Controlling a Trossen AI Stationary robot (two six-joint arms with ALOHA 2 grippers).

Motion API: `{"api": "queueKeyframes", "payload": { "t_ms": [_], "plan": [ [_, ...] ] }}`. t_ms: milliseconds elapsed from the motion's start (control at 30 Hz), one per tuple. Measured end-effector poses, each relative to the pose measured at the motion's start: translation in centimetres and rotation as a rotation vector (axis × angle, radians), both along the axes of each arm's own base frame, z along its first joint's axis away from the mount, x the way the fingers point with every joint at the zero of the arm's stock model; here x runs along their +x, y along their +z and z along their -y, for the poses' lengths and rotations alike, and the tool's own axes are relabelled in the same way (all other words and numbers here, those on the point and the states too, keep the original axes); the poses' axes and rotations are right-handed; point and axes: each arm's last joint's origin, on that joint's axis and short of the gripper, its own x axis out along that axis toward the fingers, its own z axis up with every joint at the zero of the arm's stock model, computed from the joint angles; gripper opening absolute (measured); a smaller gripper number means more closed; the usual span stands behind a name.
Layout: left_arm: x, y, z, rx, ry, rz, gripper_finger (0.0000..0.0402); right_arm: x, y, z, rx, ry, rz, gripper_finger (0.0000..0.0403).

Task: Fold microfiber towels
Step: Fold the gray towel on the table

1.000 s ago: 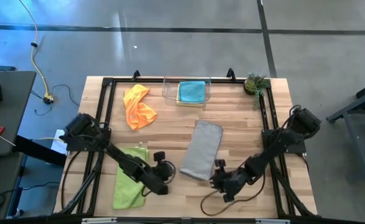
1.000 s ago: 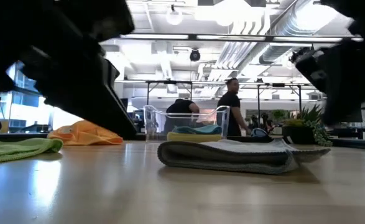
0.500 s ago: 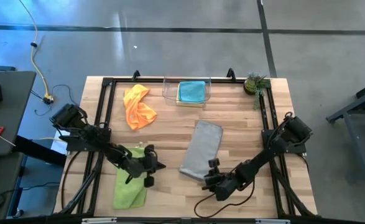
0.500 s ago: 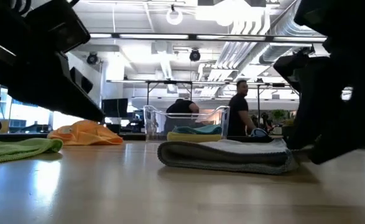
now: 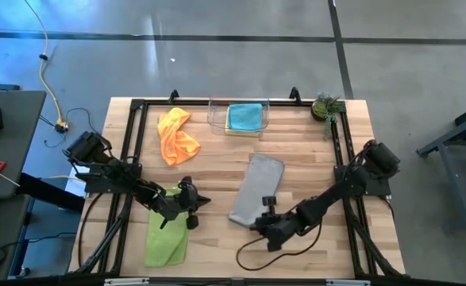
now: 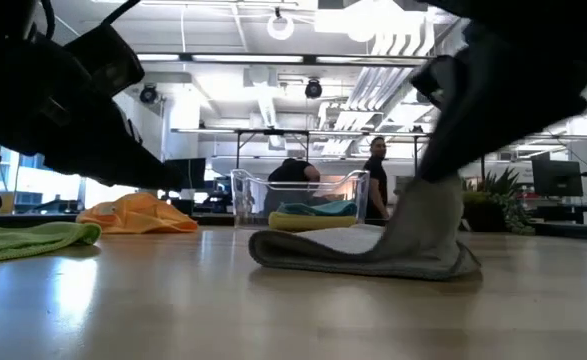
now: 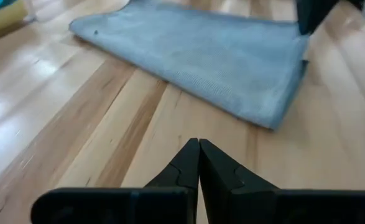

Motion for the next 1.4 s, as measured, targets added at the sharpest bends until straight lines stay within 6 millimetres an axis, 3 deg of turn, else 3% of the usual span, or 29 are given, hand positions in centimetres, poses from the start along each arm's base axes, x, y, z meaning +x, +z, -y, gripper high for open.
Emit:
{"api": "queueKeyframes", "payload": {
  "t_ms": [133, 267, 433, 700, 933, 1100, 1400],
  "plan": [
    [0.1, 0.1, 0.0, -0.014, 0.008, 0.013, 0.0000, 1.4, 1.0, 0.4, 0.045, -0.021, 0.022, 0.0002],
    [0.2, 0.4, 0.1, -0.025, 0.000, 0.040, 0.0000, 1.5, 0.9, 0.2, 0.064, -0.030, 0.018, 0.0002],
    [1.2, 0.9, 1.0, -0.048, -0.143, 0.041, 0.0010, 1.3, 0.5, -0.1, 0.075, -0.030, 0.002, 0.0001],
    [5.2, 1.4, 3.6, 0.134, -0.332, -0.071, 0.0096, 1.4, 0.6, 0.0, 0.073, -0.033, 0.004, 0.0000],
    [8.9, 0.6, 5.1, 0.305, -0.344, -0.232, 0.0149, 1.3, 0.5, 0.0, 0.070, -0.034, 0.002, 0.0000],
    [10.1, 0.1, 4.6, 0.331, -0.273, -0.324, 0.0139, 1.3, 0.6, 0.0, 0.068, -0.029, 0.004, 0.0000],
    [10.7, -0.6, 3.5, 0.297, -0.269, -0.366, 0.0063, 1.3, 0.6, -0.2, 0.065, -0.009, 0.010, 0.0000]
  ]
}}
